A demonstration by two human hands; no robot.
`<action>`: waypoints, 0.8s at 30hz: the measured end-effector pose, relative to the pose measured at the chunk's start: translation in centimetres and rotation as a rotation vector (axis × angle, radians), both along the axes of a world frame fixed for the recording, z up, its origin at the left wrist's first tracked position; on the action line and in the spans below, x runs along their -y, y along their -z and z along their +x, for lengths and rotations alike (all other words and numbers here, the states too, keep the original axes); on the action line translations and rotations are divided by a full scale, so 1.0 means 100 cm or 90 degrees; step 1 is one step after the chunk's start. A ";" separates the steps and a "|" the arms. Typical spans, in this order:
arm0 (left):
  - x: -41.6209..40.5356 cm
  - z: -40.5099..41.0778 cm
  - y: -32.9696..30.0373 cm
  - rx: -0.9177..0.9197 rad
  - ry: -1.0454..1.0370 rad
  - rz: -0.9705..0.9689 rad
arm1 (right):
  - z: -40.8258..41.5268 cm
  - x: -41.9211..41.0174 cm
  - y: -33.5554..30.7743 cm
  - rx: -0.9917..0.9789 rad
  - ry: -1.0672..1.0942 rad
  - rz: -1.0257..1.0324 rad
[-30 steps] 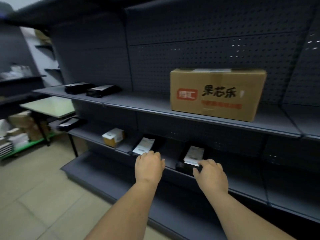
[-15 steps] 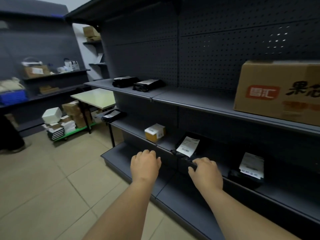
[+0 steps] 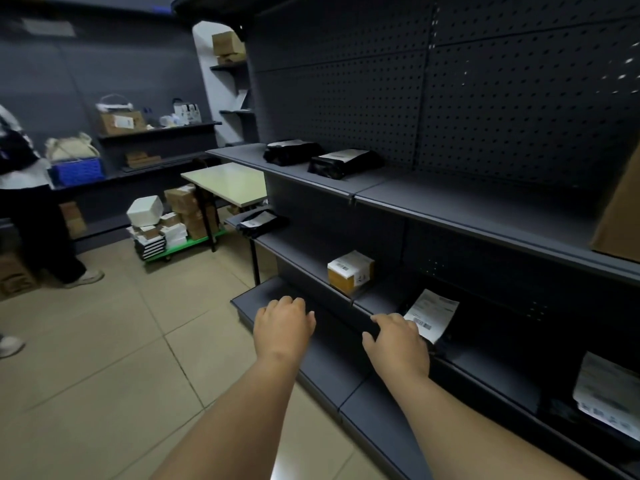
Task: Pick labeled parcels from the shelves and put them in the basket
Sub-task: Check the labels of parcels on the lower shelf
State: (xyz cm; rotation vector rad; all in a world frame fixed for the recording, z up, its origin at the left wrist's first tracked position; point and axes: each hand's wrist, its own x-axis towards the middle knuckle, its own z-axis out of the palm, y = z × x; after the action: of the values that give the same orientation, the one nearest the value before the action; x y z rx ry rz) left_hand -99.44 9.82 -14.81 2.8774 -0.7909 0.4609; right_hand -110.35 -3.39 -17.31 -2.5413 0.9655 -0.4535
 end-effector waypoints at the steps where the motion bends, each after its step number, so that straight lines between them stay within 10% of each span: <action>1: 0.008 0.011 -0.001 0.003 0.000 -0.001 | 0.011 0.007 0.001 0.004 0.001 0.007; 24: 0.140 0.204 0.024 -0.041 0.092 0.011 | 0.179 0.130 0.030 -0.019 0.095 0.028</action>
State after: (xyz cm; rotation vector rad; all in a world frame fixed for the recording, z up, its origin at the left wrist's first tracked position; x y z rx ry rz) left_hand -79.06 -4.18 -17.17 2.8100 -0.9869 0.3436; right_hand -92.43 -16.34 -20.30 -2.4539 1.1683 -0.4339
